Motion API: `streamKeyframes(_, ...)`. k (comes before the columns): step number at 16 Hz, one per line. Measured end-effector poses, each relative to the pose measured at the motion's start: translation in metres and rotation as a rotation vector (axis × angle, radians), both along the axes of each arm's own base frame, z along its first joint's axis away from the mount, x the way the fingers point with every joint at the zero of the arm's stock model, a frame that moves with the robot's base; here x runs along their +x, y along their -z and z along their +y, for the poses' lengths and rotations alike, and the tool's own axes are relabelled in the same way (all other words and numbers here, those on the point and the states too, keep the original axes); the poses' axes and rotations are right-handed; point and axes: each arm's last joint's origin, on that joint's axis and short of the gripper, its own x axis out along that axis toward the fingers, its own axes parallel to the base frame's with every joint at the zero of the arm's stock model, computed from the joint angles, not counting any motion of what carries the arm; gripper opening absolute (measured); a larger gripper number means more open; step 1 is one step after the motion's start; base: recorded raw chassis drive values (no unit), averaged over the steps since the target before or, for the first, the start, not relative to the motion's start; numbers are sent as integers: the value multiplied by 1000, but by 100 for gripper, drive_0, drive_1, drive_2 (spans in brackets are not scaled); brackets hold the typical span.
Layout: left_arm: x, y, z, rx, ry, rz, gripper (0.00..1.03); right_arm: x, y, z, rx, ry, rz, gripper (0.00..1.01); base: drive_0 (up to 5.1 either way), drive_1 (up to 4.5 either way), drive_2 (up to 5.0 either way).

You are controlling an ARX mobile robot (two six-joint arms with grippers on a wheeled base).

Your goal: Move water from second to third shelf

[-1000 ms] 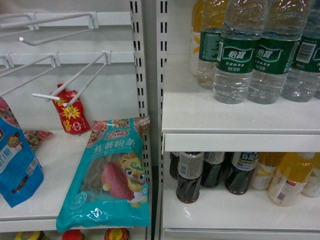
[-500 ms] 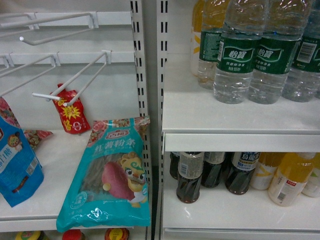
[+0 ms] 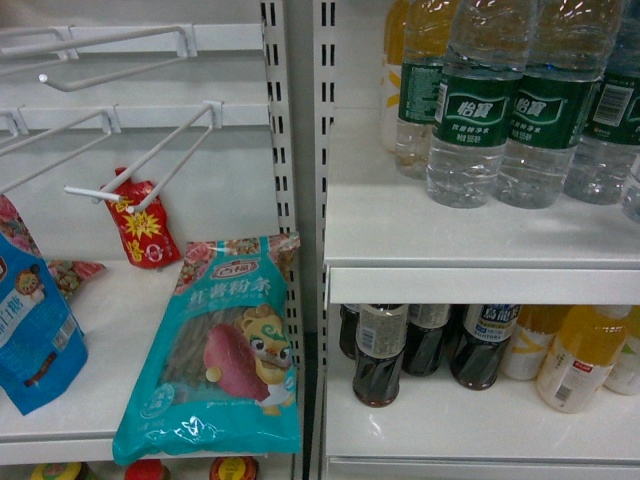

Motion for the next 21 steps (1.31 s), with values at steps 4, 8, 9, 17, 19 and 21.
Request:
streamKeyframes(4,0,0,0,0,0,0,98,13,2,4,-11,2,24,37,0,0,0)
streamKeyframes(8,0,0,0,0,0,0,98,18,6,1,-16,14,35,37,0,0,0)
streamKeyframes(9,0,0,0,0,0,0,98,20,8,1,-17,15,39,37,0,0,0)
streamKeyframes(17,0,0,0,0,0,0,98,31,15,-6,-27,45,54,37,0,0,0)
streamKeyframes(19,0,0,0,0,0,0,98,31,15,-6,-26,45,55,37,0,0,0)
streamKeyframes(21,0,0,0,0,0,0,98,31,15,-6,-26,44,56,37,0,0,0)
